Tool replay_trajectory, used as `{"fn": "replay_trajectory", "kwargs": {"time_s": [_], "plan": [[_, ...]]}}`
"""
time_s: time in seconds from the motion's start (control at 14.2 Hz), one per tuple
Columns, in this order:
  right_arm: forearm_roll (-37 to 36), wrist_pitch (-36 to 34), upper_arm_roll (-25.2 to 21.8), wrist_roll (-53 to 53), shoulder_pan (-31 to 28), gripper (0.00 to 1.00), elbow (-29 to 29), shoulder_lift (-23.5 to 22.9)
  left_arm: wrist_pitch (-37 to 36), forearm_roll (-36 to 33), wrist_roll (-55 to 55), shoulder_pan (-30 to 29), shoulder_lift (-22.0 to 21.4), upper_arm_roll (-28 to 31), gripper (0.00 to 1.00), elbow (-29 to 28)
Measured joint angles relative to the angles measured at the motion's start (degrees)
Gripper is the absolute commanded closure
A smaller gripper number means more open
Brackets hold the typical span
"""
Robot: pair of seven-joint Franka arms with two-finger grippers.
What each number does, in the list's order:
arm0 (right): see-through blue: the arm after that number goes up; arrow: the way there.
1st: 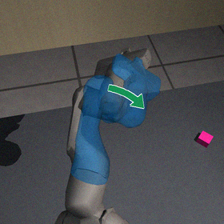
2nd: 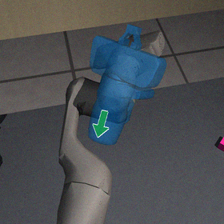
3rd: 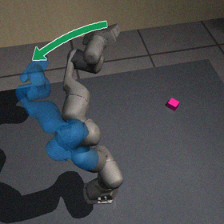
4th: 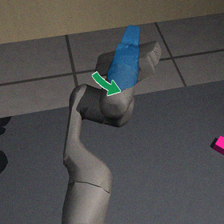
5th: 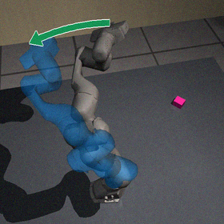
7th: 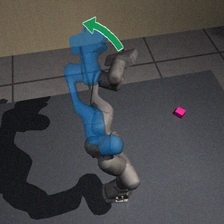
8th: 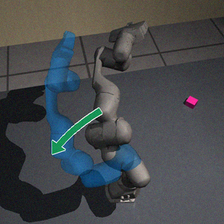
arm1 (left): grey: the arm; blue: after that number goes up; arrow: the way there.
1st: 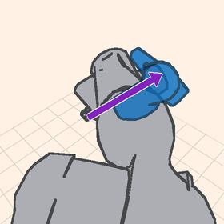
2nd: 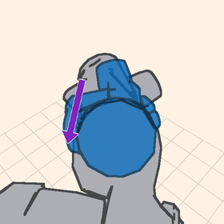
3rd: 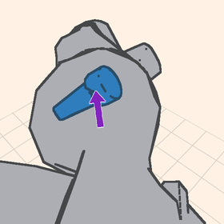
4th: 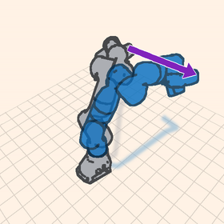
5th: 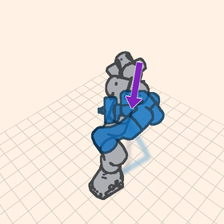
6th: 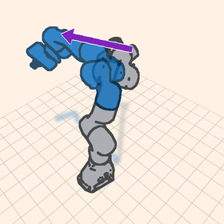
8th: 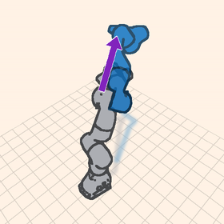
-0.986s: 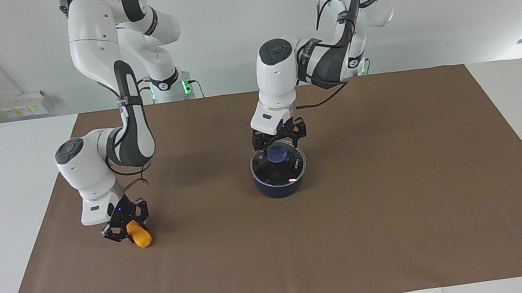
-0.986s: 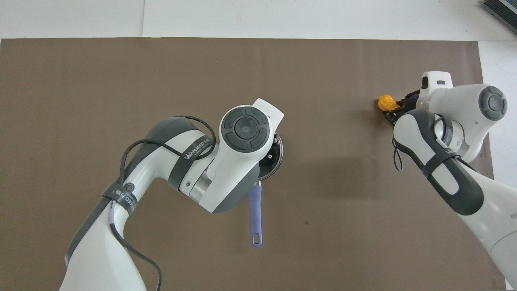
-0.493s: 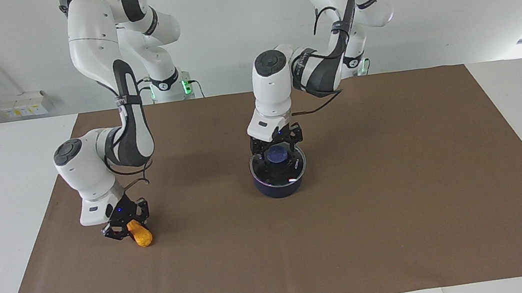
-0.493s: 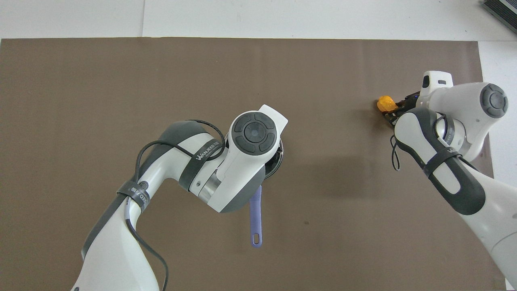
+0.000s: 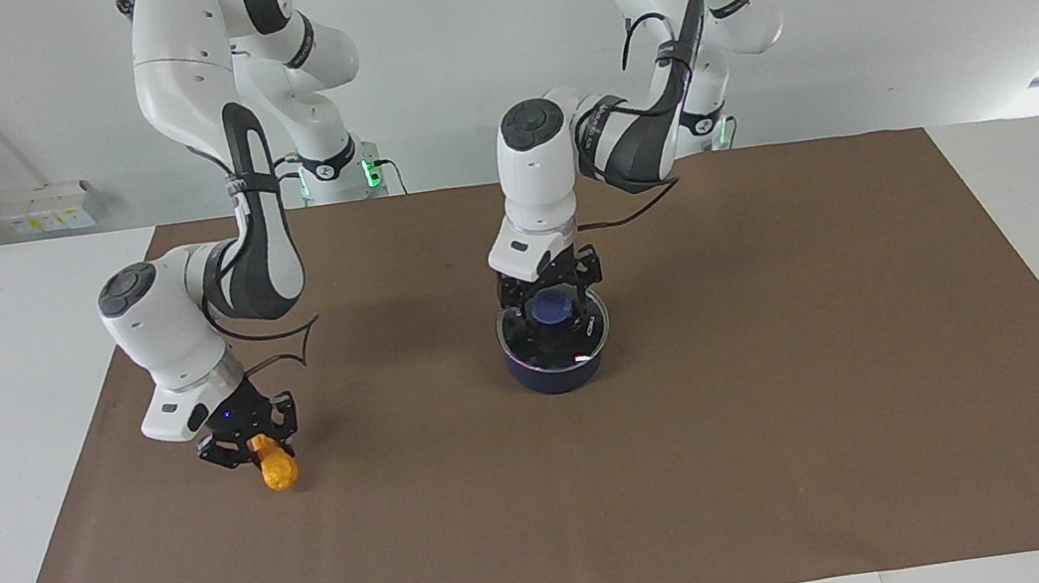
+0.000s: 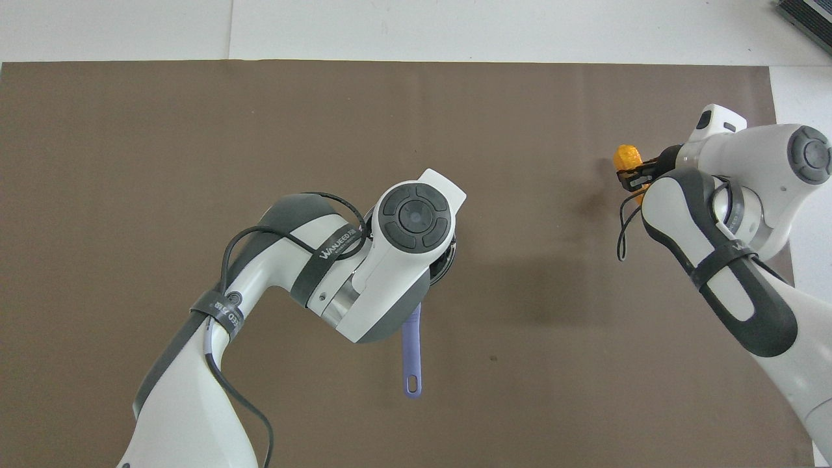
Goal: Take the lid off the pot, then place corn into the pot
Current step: 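Grasp the lid knob with the left gripper while the right gripper grasps the corn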
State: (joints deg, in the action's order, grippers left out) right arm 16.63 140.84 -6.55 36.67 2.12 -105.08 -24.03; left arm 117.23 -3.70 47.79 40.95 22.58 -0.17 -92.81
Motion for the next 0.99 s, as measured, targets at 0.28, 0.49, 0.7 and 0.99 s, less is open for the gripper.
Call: {"fn": "replay_trajectory", "kwargs": {"time_s": [0.28, 0.49, 0.7, 0.99], "plan": [[-2.5, -1.0, 0.0, -11.4, 0.4, 1.00, 0.1, 2.2, 0.0, -1.7, -0.1, 0.0, 0.0, 0.0, 0.00, 0.0], [-5.3, -3.3, 0.0, -17.1, 1.9, 1.00, 0.3, 4.3, 0.0, -1.8, -0.7, 0.0, 0.0, 0.0, 0.00, 0.1], [-6.7, -4.5, 0.0, -18.8, 2.1, 1.00, 0.7, 5.3, 0.0, -1.8, -0.8, 0.0, 0.4, 0.3, 0.00, 0.6], [-6.7, -4.6, 0.0, -19.0, 2.1, 1.00, 0.6, 5.4, 0.0, -1.8, -1.7, 0.0, 0.8, 0.5, 0.11, 1.1]]}}
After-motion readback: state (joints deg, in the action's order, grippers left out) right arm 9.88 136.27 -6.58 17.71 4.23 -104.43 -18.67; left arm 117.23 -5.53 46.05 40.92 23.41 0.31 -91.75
